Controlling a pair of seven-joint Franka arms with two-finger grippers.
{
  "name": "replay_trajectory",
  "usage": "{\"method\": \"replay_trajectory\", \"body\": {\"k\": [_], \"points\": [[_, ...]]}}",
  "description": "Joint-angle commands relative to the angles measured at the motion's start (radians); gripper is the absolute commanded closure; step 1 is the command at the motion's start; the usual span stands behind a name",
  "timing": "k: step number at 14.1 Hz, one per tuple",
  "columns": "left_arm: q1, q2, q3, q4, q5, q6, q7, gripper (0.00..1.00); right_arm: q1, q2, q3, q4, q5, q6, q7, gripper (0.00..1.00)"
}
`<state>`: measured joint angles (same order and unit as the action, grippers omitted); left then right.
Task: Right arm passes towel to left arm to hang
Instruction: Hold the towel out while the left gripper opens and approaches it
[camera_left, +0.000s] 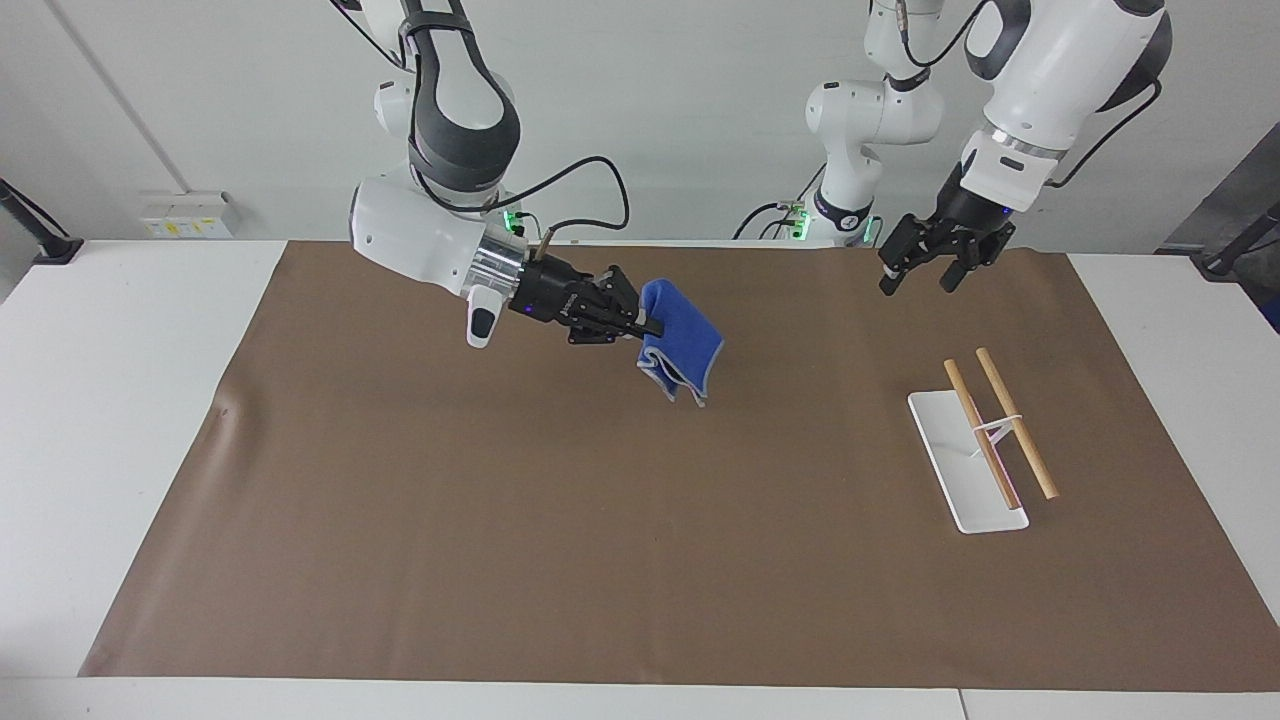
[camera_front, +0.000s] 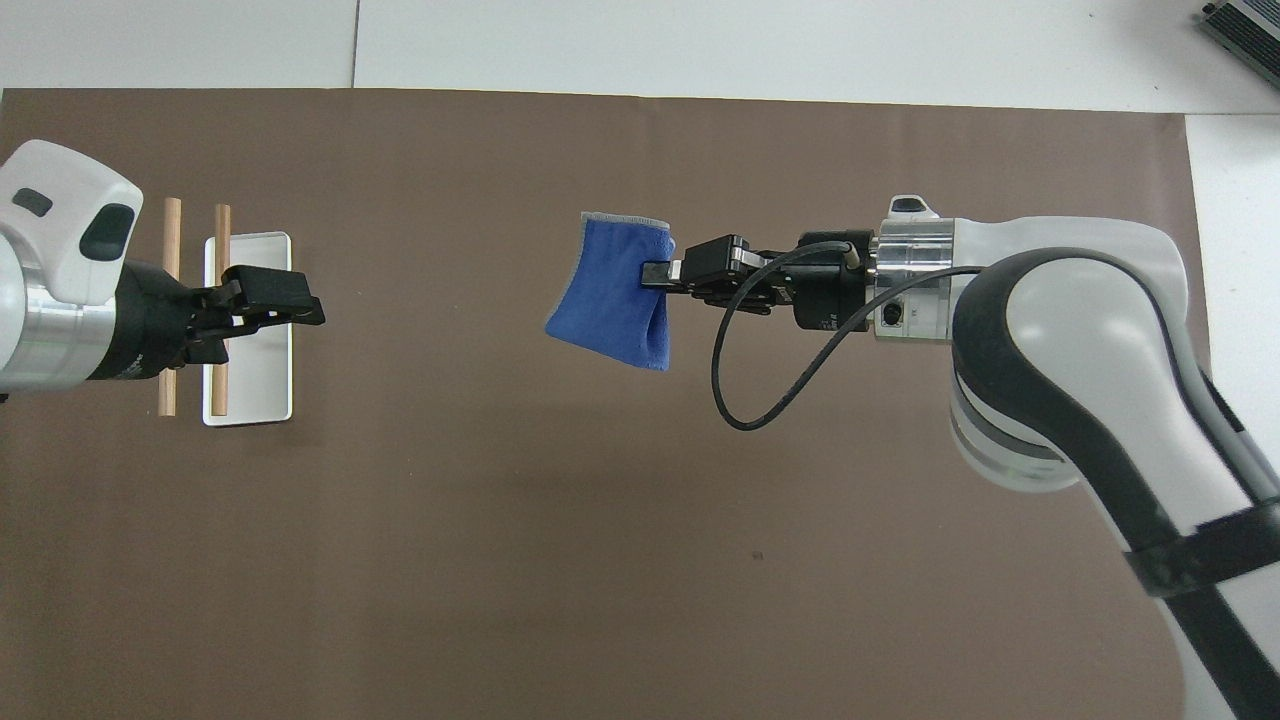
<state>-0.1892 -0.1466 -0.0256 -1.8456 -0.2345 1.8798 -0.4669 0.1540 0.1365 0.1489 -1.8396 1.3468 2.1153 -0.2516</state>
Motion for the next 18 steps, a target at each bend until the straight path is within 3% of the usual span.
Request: {"method": "replay_trajectory", "body": {"k": [1, 5, 11, 18], "points": [[-0.047, -0.080, 0.012, -0.125, -0.077, 0.122, -0.168, 0.00, -0.007, -0.034, 0.003, -0.036, 0.121, -0.031, -0.009, 1.00], [-0.143, -0.093, 0.012, -0.181, -0.155, 0.310, -0.491, 0.00, 0.028, -0.054, 0.003, -0.066, 0.244, -0.020, -0.002, 1.00], [-0.263, -0.111, 0.012, -0.270, -0.158, 0.582, -1.023, 0.00, 0.047, -0.054, 0.001, -0.066, 0.249, 0.008, 0.000, 1.00], [-0.338, -0.082, 0.004, -0.296, -0.157, 0.743, -1.323, 0.00, 0.045, -0.052, 0.001, -0.066, 0.245, 0.008, 0.000, 1.00]]}}
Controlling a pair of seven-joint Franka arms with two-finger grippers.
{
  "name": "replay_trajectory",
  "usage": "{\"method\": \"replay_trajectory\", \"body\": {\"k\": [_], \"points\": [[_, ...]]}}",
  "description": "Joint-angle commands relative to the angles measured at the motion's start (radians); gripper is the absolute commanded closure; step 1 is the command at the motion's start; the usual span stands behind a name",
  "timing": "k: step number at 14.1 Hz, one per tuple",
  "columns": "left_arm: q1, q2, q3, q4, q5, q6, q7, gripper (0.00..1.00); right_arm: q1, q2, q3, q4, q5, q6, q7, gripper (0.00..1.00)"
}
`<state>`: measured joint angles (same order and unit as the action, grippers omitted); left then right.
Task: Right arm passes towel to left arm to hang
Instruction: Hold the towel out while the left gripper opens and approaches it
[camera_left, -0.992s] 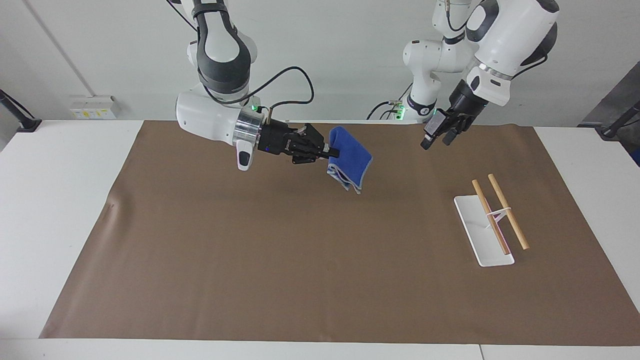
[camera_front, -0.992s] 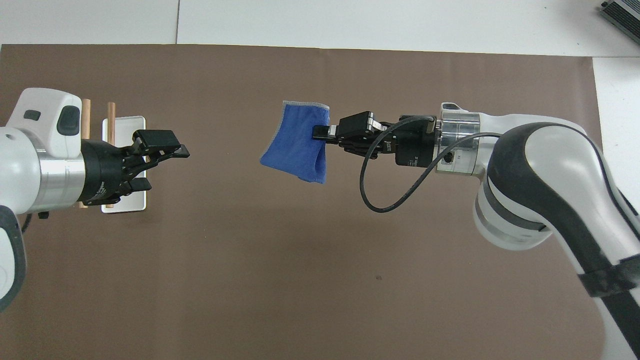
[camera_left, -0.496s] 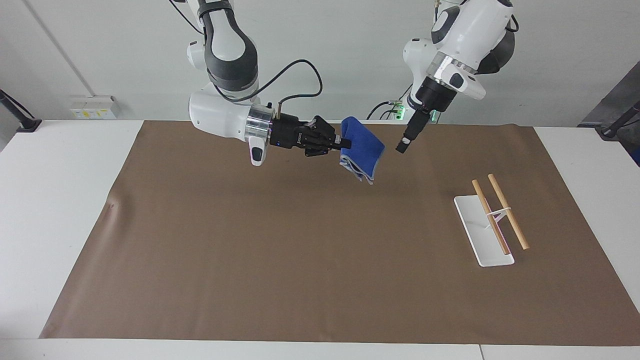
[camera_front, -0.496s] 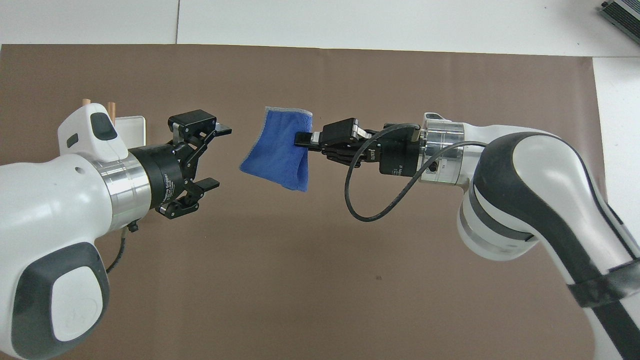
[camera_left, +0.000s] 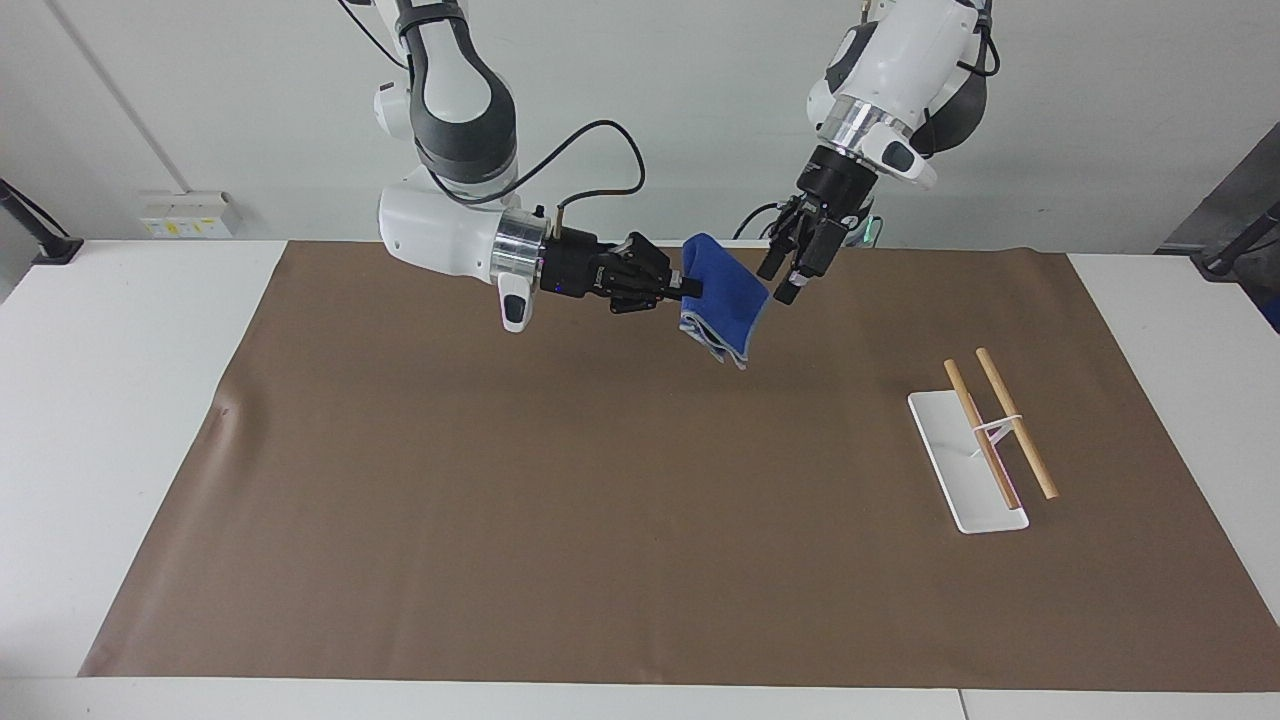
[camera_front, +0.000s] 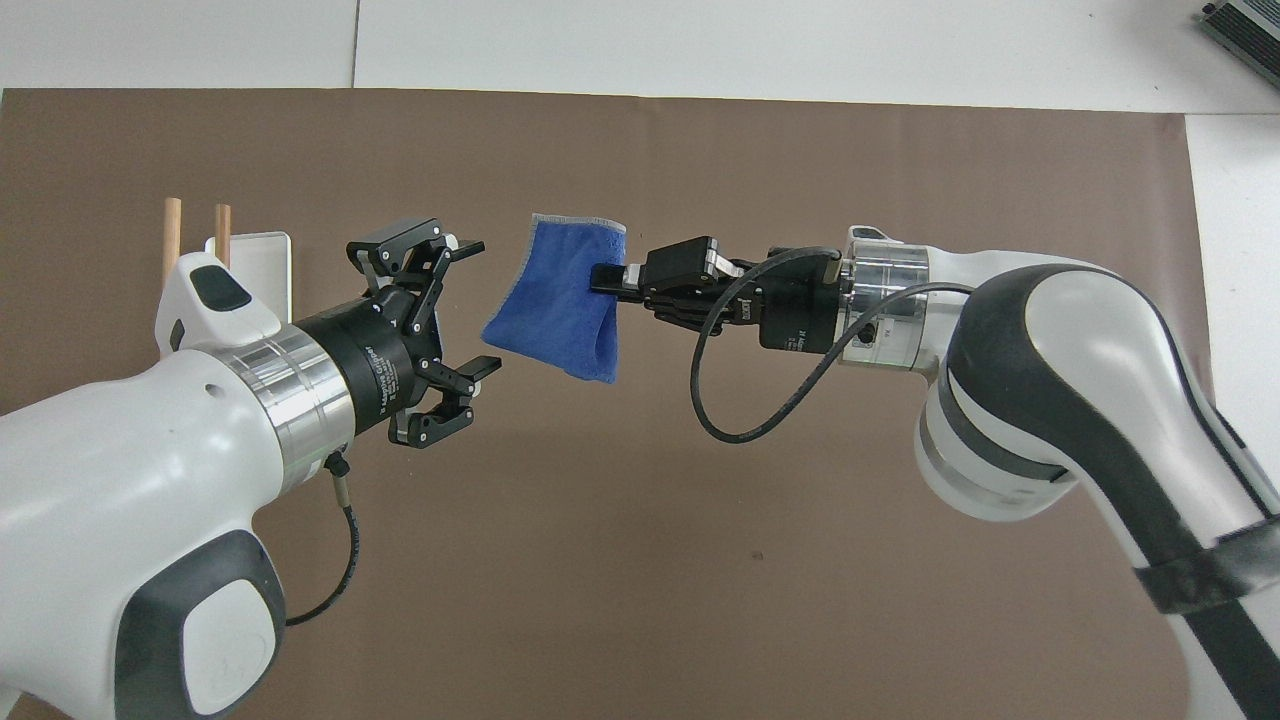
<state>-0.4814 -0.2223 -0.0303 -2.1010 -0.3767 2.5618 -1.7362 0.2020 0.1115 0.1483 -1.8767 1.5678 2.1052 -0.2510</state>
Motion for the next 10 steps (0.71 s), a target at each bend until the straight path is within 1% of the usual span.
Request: {"method": "replay_trajectory", "body": {"k": [1, 3, 4, 5, 6, 7, 8, 9, 10], "points": [[-0.054, 0.010, 0.009, -0.040, -0.016, 0.076, -0.055, 0.00, -0.003, -0.027, 0.002, -0.029, 0.024, 0.018, -0.001, 1.00], [-0.049, 0.017, 0.009, -0.050, -0.016, 0.084, -0.066, 0.01, -0.003, -0.027, 0.001, -0.029, 0.020, 0.018, -0.001, 1.00], [-0.042, 0.017, 0.009, -0.051, -0.016, 0.096, -0.090, 0.25, -0.003, -0.029, 0.001, -0.036, 0.014, 0.018, -0.002, 1.00], [-0.037, 0.018, 0.010, -0.051, -0.016, 0.112, -0.124, 0.47, -0.004, -0.030, 0.001, -0.042, 0.014, 0.018, -0.004, 1.00], [-0.034, 0.020, 0.012, -0.051, -0.016, 0.124, -0.138, 0.65, -0.006, -0.032, 0.001, -0.044, 0.014, 0.016, -0.004, 1.00], [-0.031, 0.027, 0.012, -0.048, -0.016, 0.135, -0.140, 0.86, -0.004, -0.032, 0.001, -0.045, 0.014, 0.018, -0.004, 1.00], [-0.029, 0.029, 0.012, -0.048, -0.016, 0.143, -0.140, 0.96, -0.004, -0.030, 0.001, -0.045, 0.014, 0.018, -0.004, 1.00], [-0.029, 0.029, 0.012, -0.048, -0.016, 0.146, -0.140, 1.00, -0.006, -0.030, 0.001, -0.044, 0.014, 0.018, -0.004, 1.00], [-0.028, 0.029, 0.013, -0.048, -0.016, 0.146, -0.140, 1.00, -0.006, -0.030, 0.001, -0.045, 0.014, 0.018, -0.004, 1.00]]}}
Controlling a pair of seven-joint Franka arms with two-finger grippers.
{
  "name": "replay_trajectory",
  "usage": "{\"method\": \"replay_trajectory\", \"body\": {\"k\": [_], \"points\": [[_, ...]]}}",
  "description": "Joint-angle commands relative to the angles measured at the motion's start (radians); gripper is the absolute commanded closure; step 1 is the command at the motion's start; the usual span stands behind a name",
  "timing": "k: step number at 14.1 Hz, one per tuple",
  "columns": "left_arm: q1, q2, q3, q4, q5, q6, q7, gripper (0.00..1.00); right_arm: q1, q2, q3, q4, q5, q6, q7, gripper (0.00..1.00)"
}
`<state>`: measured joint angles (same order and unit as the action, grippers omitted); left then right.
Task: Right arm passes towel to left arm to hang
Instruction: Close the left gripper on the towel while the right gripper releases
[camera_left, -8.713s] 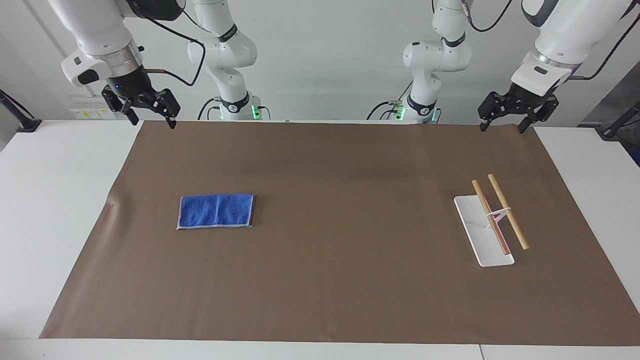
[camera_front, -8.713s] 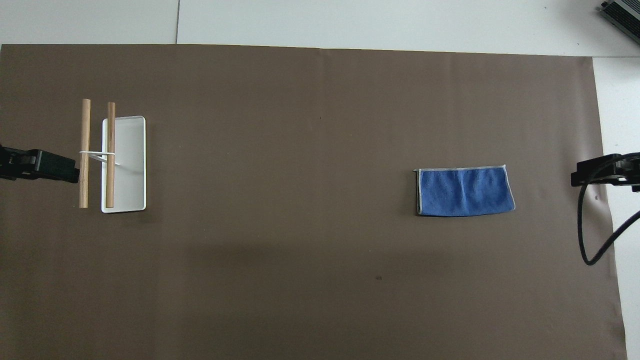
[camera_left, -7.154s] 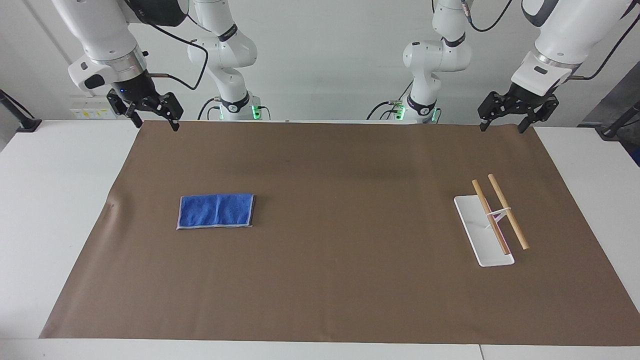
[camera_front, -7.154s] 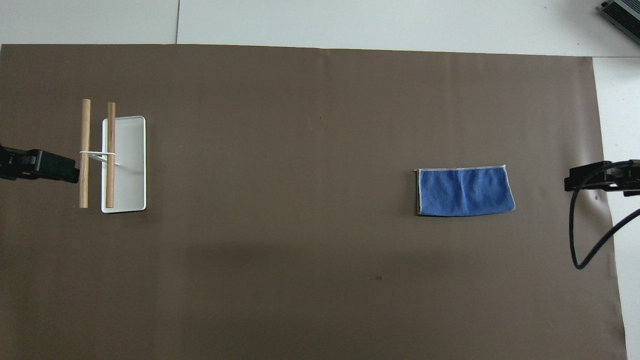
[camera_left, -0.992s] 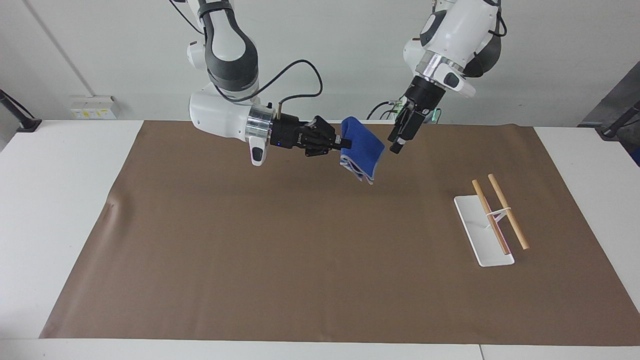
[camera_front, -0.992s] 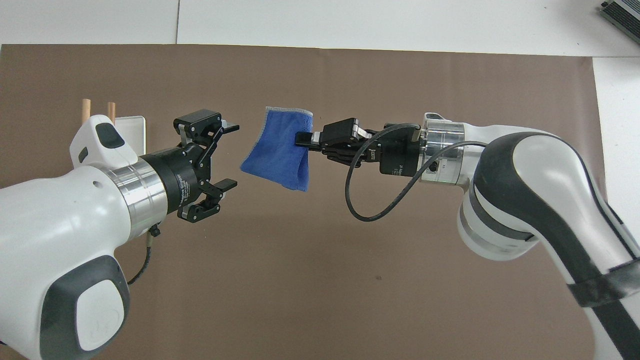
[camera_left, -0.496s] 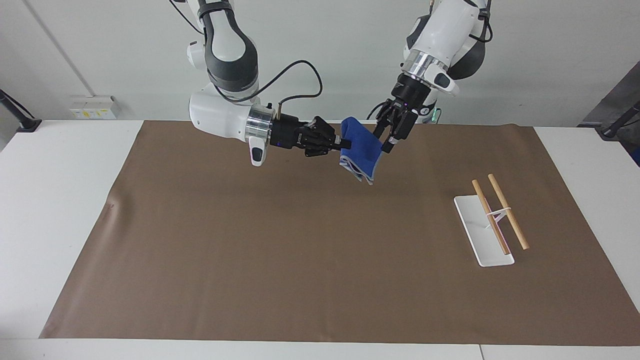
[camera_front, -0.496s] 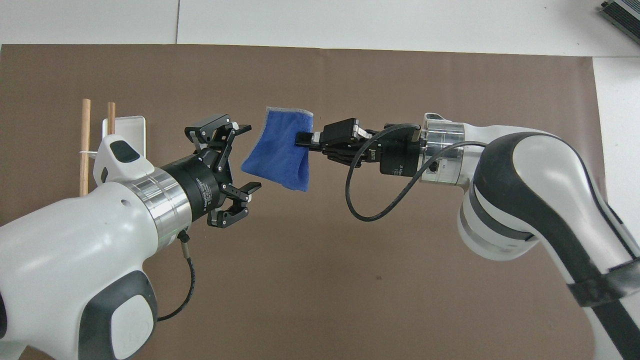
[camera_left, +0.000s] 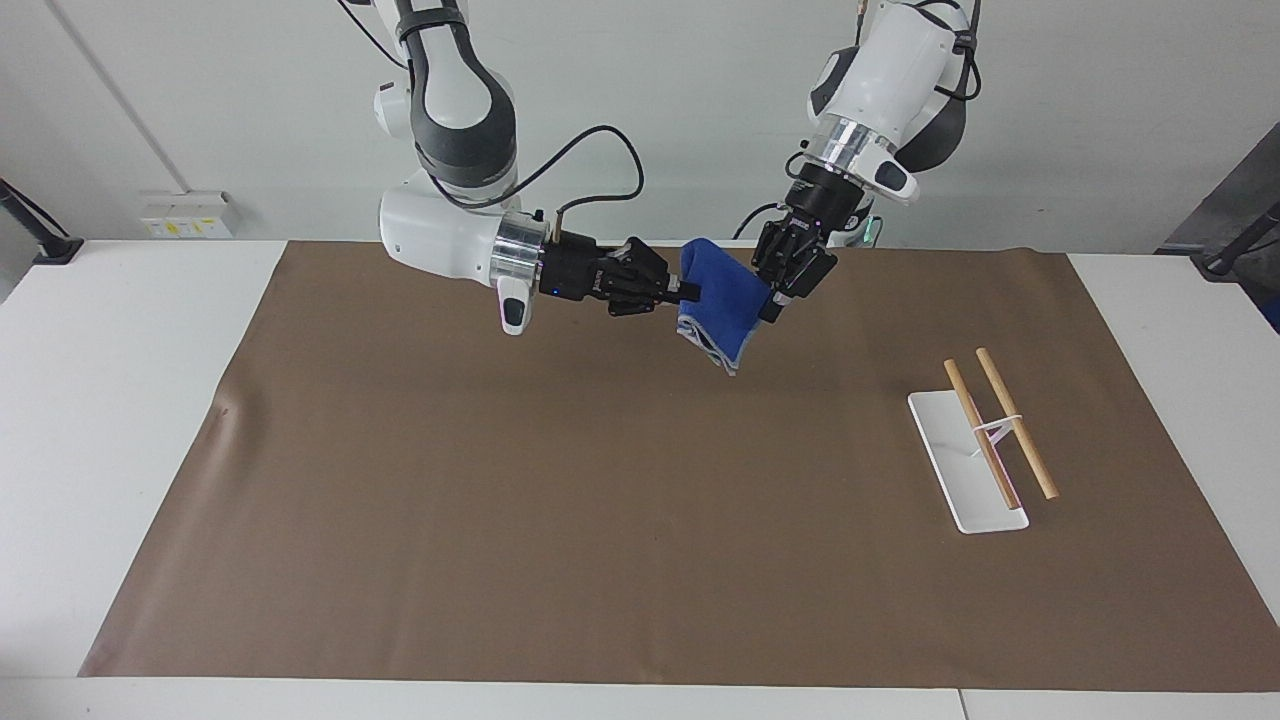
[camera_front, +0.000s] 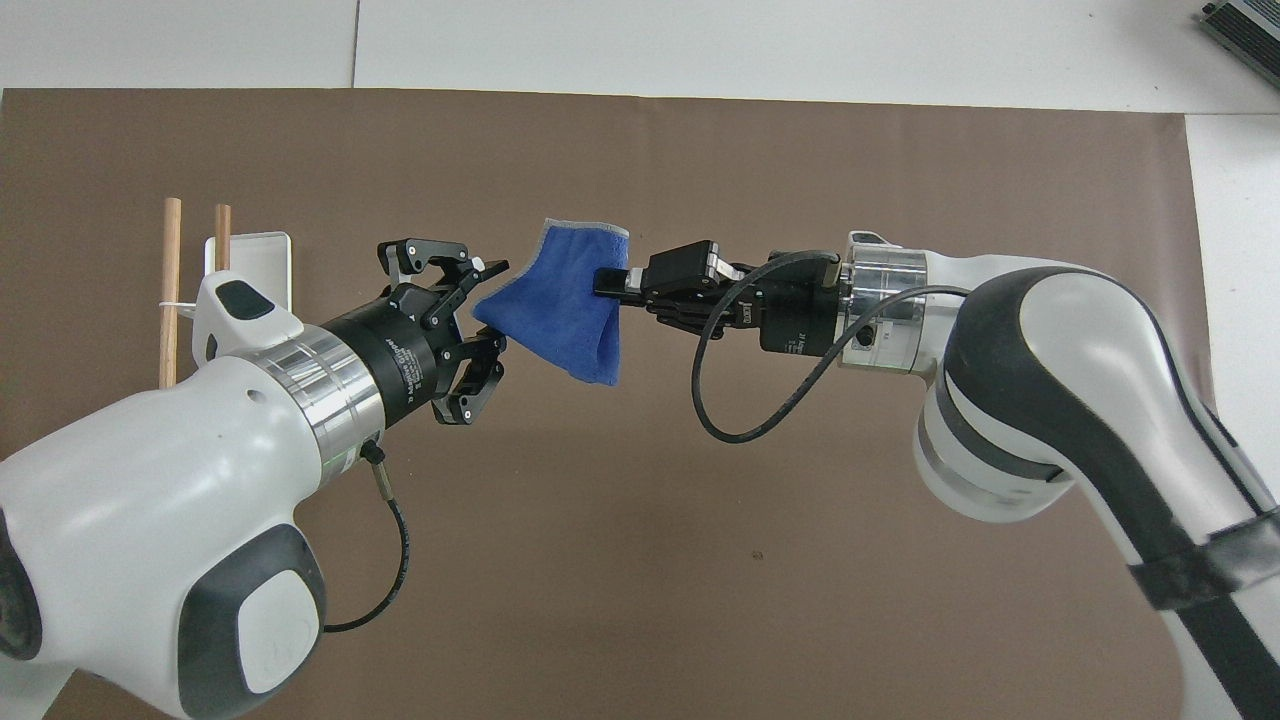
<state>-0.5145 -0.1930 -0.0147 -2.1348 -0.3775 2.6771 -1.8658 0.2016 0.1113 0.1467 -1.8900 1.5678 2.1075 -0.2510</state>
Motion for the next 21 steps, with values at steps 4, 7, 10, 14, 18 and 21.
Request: {"method": "replay_trajectory", "body": {"k": [4, 7, 10, 14, 18, 21], "points": [[0.014, 0.003, -0.002, -0.010, -0.015, 0.030, -0.009, 1.00, -0.005, -0.032, 0.002, -0.031, 0.014, 0.015, -0.004, 1.00], [0.018, 0.003, -0.002, -0.010, -0.014, 0.030, -0.001, 1.00, -0.004, -0.032, 0.002, -0.032, 0.014, 0.017, -0.001, 1.00], [0.028, 0.003, -0.002, -0.010, -0.014, 0.030, 0.004, 1.00, -0.002, -0.030, 0.002, -0.032, 0.014, 0.048, 0.019, 0.91], [0.030, 0.004, -0.002, -0.010, -0.011, 0.032, 0.005, 1.00, 0.022, -0.033, 0.002, -0.031, -0.063, 0.156, 0.030, 0.00], [0.080, 0.006, -0.002, -0.016, -0.001, 0.058, 0.034, 1.00, 0.022, -0.033, 0.001, -0.027, -0.355, 0.215, 0.035, 0.00], [0.146, 0.020, -0.002, -0.022, -0.001, 0.056, 0.120, 1.00, 0.007, -0.027, -0.004, -0.032, -0.637, 0.267, 0.062, 0.00]]}}
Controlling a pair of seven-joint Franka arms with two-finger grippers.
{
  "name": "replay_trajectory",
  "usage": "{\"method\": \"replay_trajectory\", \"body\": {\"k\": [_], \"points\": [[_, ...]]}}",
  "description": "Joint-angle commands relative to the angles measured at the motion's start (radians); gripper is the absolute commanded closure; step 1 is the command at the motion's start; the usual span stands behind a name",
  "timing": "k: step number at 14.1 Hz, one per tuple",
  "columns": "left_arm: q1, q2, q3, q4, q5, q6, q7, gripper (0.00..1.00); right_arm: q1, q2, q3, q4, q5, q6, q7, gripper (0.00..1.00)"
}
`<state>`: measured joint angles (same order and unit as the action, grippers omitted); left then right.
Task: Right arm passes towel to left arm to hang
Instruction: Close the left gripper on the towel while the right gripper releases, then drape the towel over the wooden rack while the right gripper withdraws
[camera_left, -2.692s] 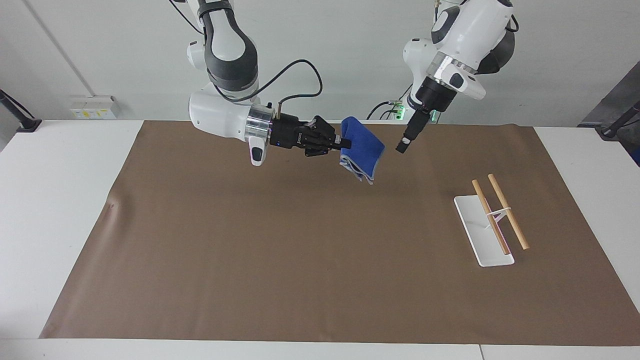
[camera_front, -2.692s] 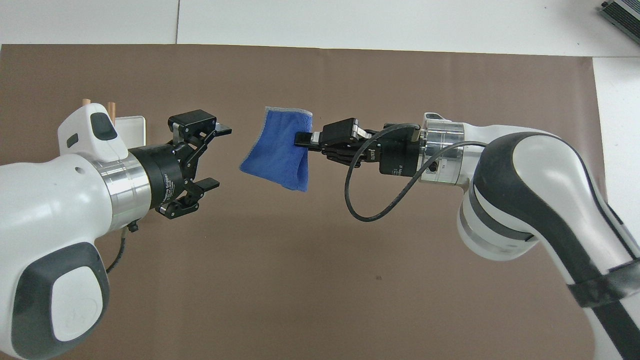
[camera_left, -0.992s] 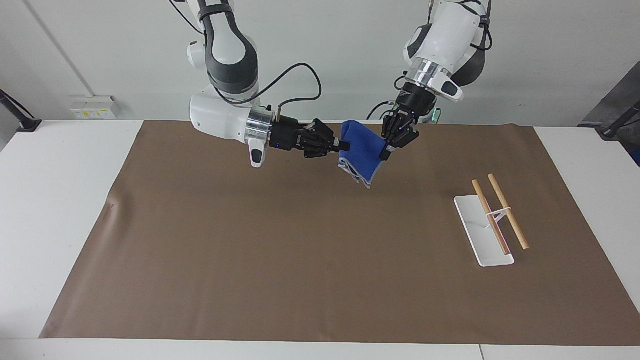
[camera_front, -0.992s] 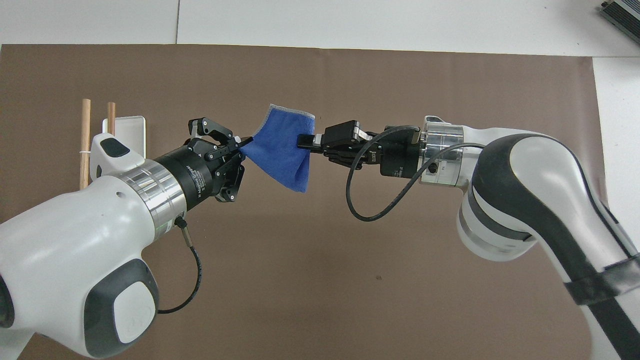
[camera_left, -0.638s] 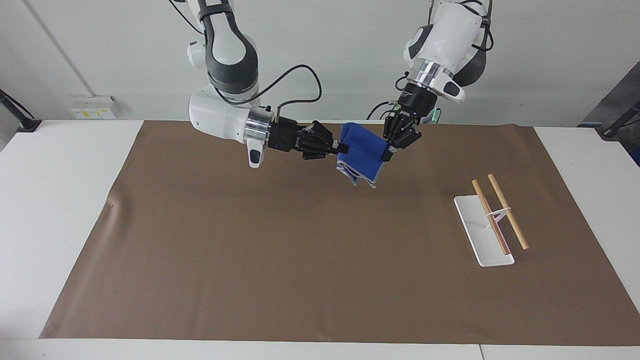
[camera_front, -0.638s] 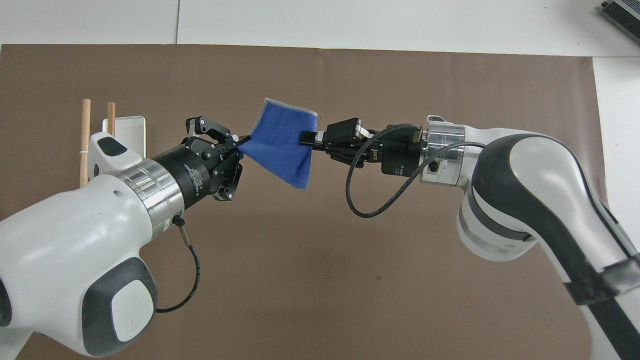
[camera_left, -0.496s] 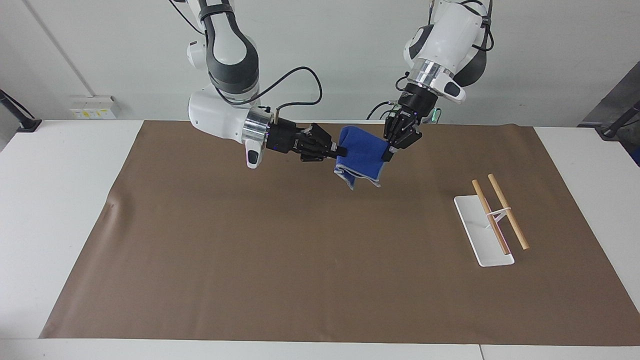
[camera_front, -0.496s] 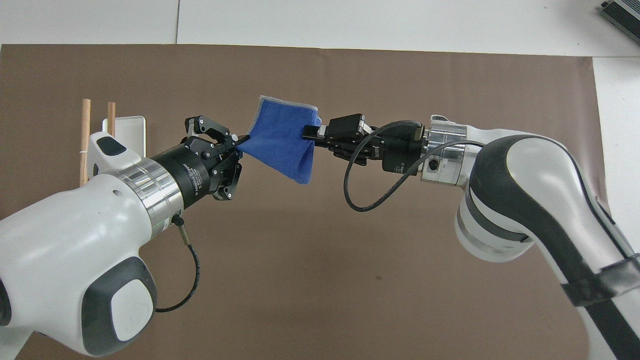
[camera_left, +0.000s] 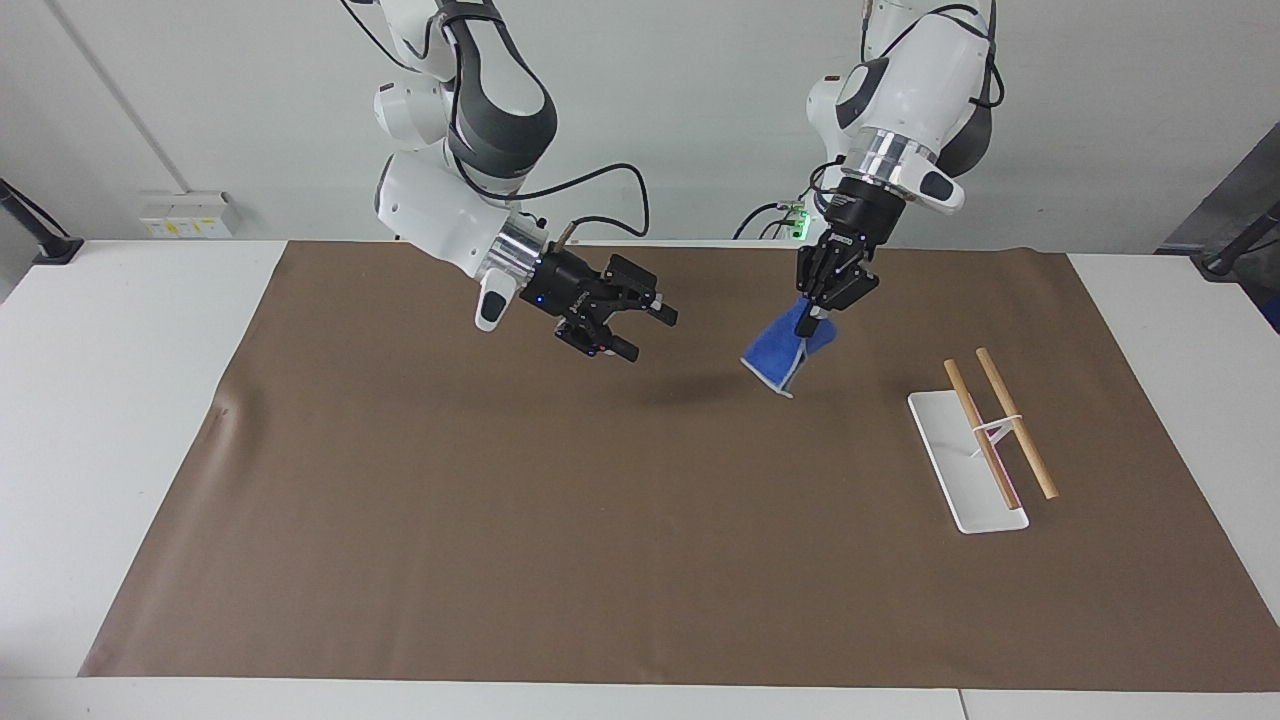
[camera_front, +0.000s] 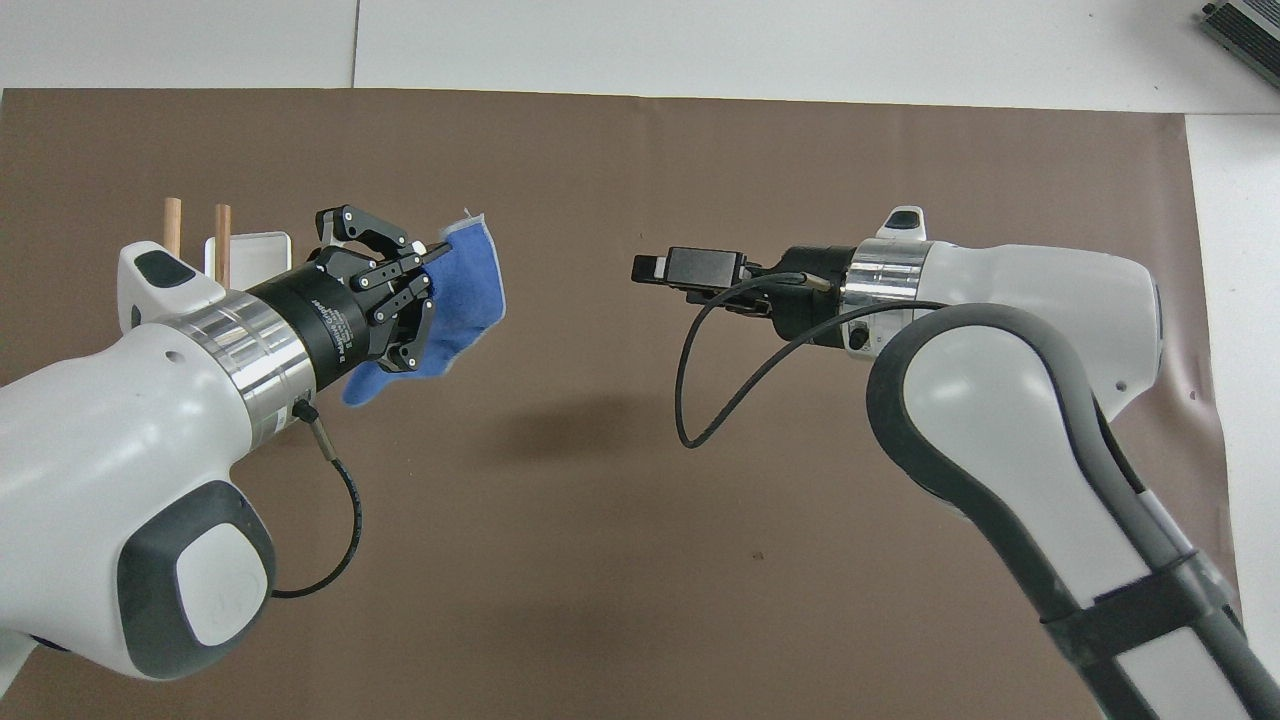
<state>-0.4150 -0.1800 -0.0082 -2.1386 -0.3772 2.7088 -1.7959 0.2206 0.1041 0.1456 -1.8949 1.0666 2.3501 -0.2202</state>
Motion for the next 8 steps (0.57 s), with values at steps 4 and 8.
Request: {"method": "replay_trajectory", "body": {"k": [4, 8], "points": [[0.151, 0.031, -0.009, -0.020, -0.002, 0.058, 0.053, 1.00, -0.078, -0.015, -0.006, -0.026, -0.547, 0.020, 0.139, 0.00], [0.281, 0.066, -0.010, -0.020, -0.002, 0.083, 0.053, 1.00, -0.127, -0.024, -0.006, -0.007, -0.885, -0.038, 0.255, 0.00]]}}
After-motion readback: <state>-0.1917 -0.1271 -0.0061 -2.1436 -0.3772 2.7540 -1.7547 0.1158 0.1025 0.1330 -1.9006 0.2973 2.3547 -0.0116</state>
